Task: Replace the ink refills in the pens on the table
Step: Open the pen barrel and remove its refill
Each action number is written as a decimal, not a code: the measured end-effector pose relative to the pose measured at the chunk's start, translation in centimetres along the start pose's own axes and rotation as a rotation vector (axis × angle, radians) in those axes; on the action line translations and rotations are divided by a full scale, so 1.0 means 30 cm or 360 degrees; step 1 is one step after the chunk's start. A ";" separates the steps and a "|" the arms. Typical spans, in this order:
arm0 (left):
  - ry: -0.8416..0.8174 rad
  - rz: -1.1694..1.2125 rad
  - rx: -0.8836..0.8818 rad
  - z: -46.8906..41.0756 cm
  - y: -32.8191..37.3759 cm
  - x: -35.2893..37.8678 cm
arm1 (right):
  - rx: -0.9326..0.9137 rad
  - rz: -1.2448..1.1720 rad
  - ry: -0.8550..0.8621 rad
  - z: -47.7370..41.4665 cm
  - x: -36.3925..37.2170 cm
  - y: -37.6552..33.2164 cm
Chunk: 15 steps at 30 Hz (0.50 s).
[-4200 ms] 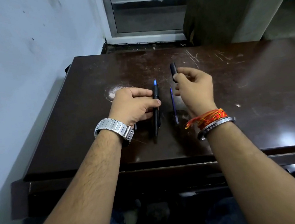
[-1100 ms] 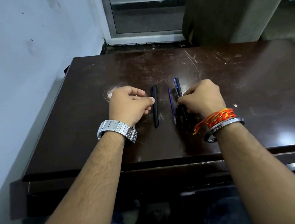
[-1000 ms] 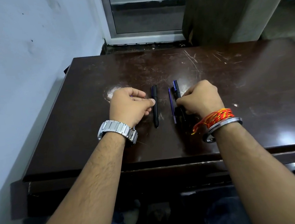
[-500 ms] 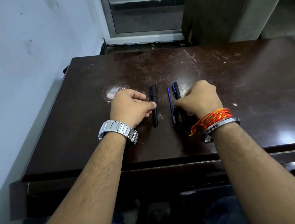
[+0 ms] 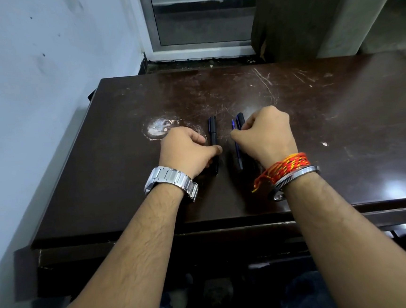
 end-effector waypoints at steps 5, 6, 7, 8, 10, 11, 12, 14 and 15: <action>0.0072 -0.0208 0.0047 -0.001 -0.005 0.012 | -0.0001 0.0006 -0.0064 0.006 0.033 -0.010; 0.0082 -0.0214 0.0045 -0.003 -0.006 0.011 | 0.0002 0.0005 -0.0076 0.008 0.038 -0.012; 0.0089 -0.0225 0.0051 -0.005 -0.006 0.011 | 0.0002 -0.0001 -0.0087 0.011 0.043 -0.014; 0.0093 -0.0248 0.0065 -0.006 -0.005 0.011 | 0.0000 -0.0016 -0.0095 0.014 0.045 -0.016; 0.0095 -0.0306 0.0103 -0.007 -0.001 0.010 | -0.0022 -0.0043 -0.0114 0.020 0.050 -0.023; 0.0092 -0.0332 0.0119 -0.006 0.002 0.009 | -0.0041 -0.0045 -0.0120 0.024 0.052 -0.027; 0.0089 -0.0356 0.0132 -0.005 0.006 0.008 | -0.0062 -0.0050 -0.0123 0.026 0.054 -0.030; 0.0075 -0.0398 0.0147 0.000 0.013 0.005 | -0.0115 -0.0083 -0.0124 0.027 0.060 -0.038; 0.0065 -0.0410 0.0147 0.002 0.016 0.003 | -0.0138 -0.0112 -0.0119 0.027 0.064 -0.042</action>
Point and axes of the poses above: each hand's wrist, its own z-axis away from the middle knuckle, its own x-axis out of the palm, y = z × x, the point moved 4 cm from there along -z, towards the middle knuckle, and after that the axes turned 3 degrees about -y, right-handed, at the moved point
